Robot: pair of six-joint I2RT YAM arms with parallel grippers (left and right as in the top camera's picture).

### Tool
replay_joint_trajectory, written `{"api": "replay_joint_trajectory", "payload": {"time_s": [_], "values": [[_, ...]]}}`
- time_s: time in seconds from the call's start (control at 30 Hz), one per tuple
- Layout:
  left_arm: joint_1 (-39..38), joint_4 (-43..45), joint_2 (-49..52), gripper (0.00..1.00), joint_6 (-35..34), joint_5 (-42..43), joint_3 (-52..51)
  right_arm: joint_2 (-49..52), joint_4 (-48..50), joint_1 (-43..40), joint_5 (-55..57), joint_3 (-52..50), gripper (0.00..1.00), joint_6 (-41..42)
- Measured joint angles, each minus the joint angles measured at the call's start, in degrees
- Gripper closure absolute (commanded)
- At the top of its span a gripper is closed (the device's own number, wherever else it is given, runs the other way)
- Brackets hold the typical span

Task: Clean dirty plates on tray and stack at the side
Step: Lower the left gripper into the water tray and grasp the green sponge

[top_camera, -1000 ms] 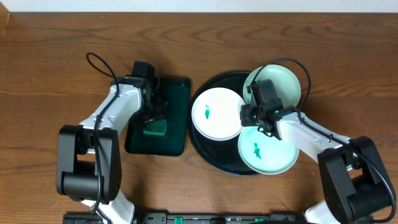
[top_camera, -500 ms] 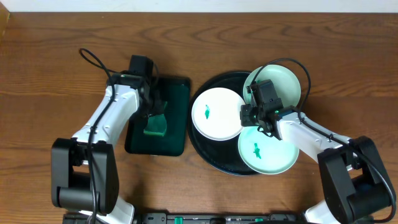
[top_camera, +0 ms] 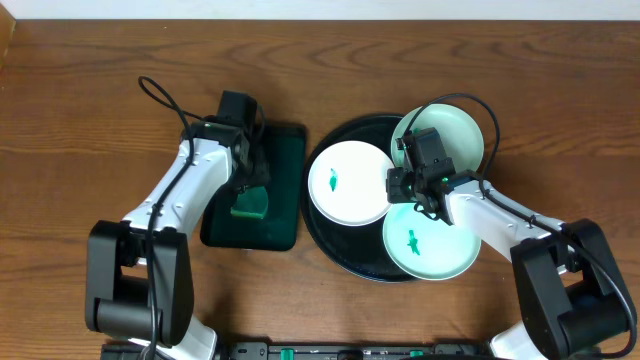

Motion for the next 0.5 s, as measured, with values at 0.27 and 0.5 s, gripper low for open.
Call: {"api": "replay_joint_trajectory", "payload": {"time_s": [0.27,0.5], "values": [[0.0,4.8,0.0,0.57,0.0,-0.7,-4.1,0.0,0.0,0.0,0.0,0.0,0.86,0.0],[0.0,8.2,0.1,0.57,0.0,-0.7,-6.5,0.0,0.0,0.0,0.0,0.0,0.87,0.0]]}}
